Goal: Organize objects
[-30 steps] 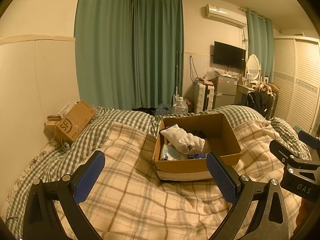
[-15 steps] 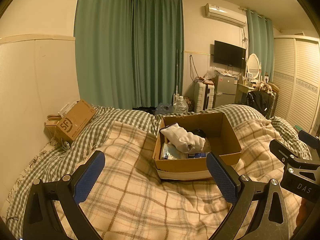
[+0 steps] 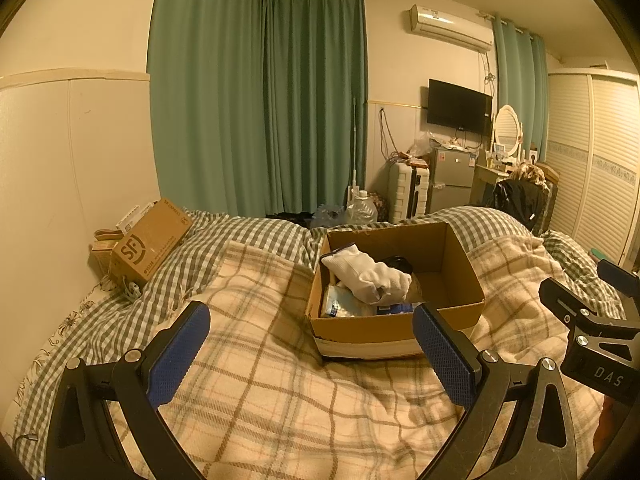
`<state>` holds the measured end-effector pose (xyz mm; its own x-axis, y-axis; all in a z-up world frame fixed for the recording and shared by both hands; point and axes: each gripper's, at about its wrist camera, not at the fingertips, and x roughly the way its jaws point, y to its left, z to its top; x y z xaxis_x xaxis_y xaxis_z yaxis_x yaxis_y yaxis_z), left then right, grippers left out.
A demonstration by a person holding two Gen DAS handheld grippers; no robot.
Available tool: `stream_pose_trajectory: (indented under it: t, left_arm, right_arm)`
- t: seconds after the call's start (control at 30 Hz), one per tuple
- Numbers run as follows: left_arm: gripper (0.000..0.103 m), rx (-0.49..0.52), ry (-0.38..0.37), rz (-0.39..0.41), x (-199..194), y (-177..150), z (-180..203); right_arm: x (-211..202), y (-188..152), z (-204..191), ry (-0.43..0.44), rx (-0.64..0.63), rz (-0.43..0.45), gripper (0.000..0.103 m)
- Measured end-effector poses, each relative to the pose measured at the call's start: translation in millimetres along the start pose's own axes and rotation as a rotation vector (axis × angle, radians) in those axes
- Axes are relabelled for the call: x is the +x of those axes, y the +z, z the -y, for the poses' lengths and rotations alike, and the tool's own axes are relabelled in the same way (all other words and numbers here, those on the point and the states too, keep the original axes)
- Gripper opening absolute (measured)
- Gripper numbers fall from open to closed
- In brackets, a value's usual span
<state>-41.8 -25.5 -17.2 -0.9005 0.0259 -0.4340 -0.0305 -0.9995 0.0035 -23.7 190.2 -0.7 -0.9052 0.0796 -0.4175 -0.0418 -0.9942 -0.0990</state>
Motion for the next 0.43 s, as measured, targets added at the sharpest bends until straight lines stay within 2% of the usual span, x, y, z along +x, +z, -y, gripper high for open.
stream_pose_trajectory:
  t: [0.43]
  left_arm:
    - [0.103, 0.013, 0.007, -0.006, 0.9, -2.5, 0.4]
  right_arm:
    - [2.1, 1.2, -2.5, 0.0, -0.003, -0.009, 0.103]
